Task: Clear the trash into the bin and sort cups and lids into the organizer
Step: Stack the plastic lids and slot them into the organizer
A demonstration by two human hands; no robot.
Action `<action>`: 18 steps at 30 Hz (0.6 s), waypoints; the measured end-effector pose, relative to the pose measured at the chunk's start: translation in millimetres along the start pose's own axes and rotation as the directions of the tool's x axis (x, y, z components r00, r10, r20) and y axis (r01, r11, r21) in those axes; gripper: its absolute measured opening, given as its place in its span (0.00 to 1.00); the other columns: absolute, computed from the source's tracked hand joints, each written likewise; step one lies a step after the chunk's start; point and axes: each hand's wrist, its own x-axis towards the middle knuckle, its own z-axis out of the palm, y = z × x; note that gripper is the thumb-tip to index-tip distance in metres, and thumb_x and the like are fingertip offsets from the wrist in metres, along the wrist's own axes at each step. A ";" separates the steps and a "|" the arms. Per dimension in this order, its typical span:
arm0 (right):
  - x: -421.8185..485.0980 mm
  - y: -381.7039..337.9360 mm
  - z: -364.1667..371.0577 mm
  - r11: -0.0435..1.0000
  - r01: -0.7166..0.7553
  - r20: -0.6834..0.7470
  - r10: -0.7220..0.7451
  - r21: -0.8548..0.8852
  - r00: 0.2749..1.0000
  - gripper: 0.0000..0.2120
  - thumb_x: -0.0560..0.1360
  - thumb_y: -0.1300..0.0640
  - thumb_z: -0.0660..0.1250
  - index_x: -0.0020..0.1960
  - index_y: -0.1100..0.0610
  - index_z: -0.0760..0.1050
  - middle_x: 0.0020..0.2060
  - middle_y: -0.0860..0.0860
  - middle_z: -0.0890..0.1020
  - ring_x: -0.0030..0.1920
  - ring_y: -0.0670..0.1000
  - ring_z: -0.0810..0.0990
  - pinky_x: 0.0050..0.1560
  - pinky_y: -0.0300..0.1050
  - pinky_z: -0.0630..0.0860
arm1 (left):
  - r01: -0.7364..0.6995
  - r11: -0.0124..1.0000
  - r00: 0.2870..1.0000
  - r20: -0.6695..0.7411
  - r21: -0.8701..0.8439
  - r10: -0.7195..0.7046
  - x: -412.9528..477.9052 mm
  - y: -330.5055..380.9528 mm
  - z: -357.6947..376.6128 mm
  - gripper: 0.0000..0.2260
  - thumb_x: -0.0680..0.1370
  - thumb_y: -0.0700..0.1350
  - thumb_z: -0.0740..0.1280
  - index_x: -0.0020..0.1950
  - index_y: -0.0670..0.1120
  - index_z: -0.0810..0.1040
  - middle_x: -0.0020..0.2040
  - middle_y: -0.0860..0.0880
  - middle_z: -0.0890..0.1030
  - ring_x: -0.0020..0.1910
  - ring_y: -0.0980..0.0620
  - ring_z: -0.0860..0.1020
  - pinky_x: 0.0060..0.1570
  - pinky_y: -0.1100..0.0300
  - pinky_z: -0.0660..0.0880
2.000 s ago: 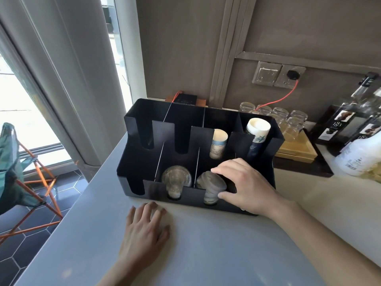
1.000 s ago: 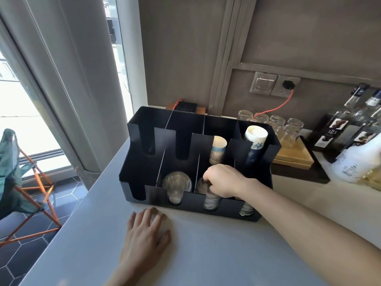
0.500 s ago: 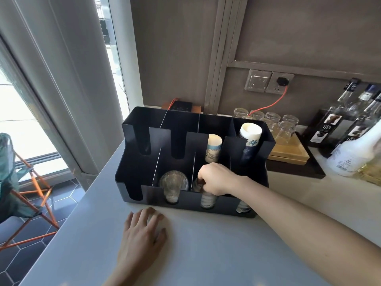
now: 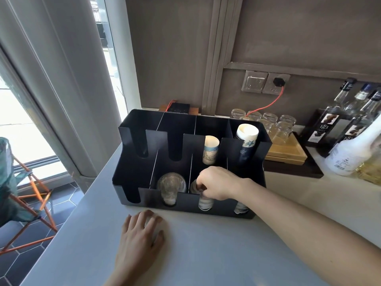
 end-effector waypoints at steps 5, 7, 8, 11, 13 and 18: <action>-5.6 0.1 8.1 0.989 0.086 -0.001 -0.087 -0.117 0.996 0.06 0.73 0.61 0.65 0.45 0.59 0.80 0.44 0.55 0.81 0.44 0.60 0.79 0.40 0.51 0.78 | 0.000 1.000 1.000 0.012 -0.007 0.000 0.1 -0.9 -0.3 0.14 0.73 0.55 0.63 0.55 0.54 0.79 0.56 0.51 0.78 0.55 0.44 0.75 0.62 0.46 0.68; -7.2 0.6 9.9 0.983 0.116 0.002 -0.117 -0.144 0.993 0.06 0.74 0.61 0.65 0.46 0.59 0.80 0.45 0.54 0.80 0.45 0.59 0.79 0.39 0.50 0.76 | 0.003 1.000 1.000 0.022 -0.007 -0.003 0.2 -0.3 -0.7 0.14 0.73 0.55 0.63 0.54 0.53 0.79 0.56 0.50 0.78 0.55 0.43 0.76 0.62 0.45 0.69; -7.1 0.8 10.3 0.984 0.117 -0.002 -0.118 -0.131 0.993 0.06 0.74 0.61 0.65 0.46 0.59 0.80 0.45 0.54 0.79 0.45 0.58 0.78 0.37 0.49 0.73 | 0.005 1.000 1.000 0.027 -0.009 -0.004 0.3 0.1 -0.9 0.14 0.72 0.55 0.63 0.54 0.53 0.80 0.56 0.50 0.79 0.55 0.43 0.77 0.62 0.44 0.69; -8.1 0.2 10.1 0.996 0.087 -0.037 -0.088 -0.030 0.995 0.06 0.73 0.63 0.66 0.46 0.59 0.81 0.44 0.53 0.76 0.44 0.58 0.77 0.37 0.48 0.70 | 0.017 1.000 0.999 0.041 -0.012 -0.017 -0.2 0.9 -1.9 0.15 0.72 0.55 0.62 0.55 0.53 0.80 0.56 0.51 0.79 0.56 0.43 0.77 0.64 0.42 0.69; -10.5 0.3 9.0 0.996 0.091 -0.077 -0.089 0.022 0.993 0.06 0.73 0.64 0.67 0.45 0.57 0.82 0.45 0.51 0.72 0.47 0.56 0.75 0.40 0.50 0.74 | 0.025 1.000 0.998 0.052 -0.012 -0.024 -0.4 1.2 -2.7 0.15 0.73 0.55 0.62 0.55 0.53 0.80 0.56 0.51 0.79 0.57 0.42 0.77 0.65 0.41 0.70; -9.4 -1.3 7.4 0.992 0.127 -0.033 -0.127 0.000 0.991 0.04 0.73 0.64 0.69 0.44 0.58 0.82 0.43 0.49 0.68 0.44 0.55 0.73 0.35 0.46 0.67 | 0.031 0.999 0.997 0.069 -0.014 -0.030 -0.3 2.1 -4.5 0.15 0.73 0.55 0.62 0.55 0.53 0.80 0.57 0.50 0.79 0.57 0.42 0.77 0.64 0.41 0.70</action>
